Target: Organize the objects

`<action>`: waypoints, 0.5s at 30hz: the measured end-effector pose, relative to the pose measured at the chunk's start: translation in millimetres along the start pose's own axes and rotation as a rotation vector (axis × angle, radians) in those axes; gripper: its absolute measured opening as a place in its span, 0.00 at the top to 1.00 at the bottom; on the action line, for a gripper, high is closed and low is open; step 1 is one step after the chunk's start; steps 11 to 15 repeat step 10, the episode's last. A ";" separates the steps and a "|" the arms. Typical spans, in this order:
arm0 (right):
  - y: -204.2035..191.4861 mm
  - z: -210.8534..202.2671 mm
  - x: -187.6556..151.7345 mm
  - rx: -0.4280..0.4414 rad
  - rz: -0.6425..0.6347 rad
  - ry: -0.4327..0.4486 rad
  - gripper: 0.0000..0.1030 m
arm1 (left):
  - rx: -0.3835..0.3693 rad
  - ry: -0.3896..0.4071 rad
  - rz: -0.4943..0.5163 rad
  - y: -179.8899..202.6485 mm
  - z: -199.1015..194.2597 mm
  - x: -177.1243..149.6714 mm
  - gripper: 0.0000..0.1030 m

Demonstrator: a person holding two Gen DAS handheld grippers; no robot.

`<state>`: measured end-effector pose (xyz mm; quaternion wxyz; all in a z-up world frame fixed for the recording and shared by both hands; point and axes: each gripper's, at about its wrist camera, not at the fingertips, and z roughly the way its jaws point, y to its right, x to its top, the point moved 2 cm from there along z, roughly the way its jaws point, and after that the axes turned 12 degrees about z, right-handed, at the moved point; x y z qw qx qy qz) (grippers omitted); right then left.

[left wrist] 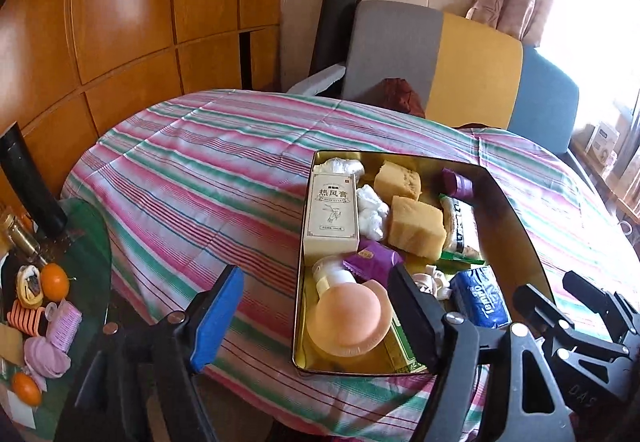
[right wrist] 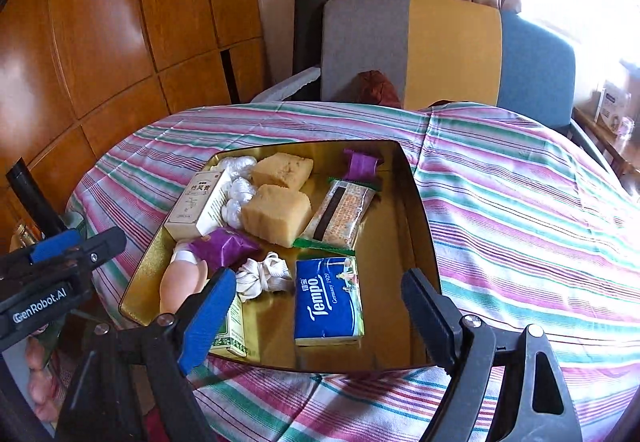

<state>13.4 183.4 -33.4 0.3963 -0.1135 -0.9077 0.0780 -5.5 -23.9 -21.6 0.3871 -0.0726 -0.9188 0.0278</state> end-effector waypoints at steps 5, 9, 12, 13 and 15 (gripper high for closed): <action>0.9 -0.9 -1.7 -0.001 0.000 -0.007 0.17 | 0.026 0.073 0.020 2.8 -10.9 2.3 0.38; 1.2 -1.6 -2.3 -0.007 -0.001 -0.004 0.17 | 0.045 0.094 0.035 5.0 -17.8 7.8 0.38; 1.5 -1.8 -2.2 -0.009 -0.001 -0.003 0.17 | 0.053 0.094 0.039 5.7 -18.9 9.4 0.38; 1.5 -1.8 -2.2 -0.009 -0.001 -0.003 0.17 | 0.053 0.094 0.039 5.7 -18.9 9.4 0.38; 1.5 -1.8 -2.2 -0.009 -0.001 -0.003 0.17 | 0.053 0.094 0.039 5.7 -18.9 9.4 0.38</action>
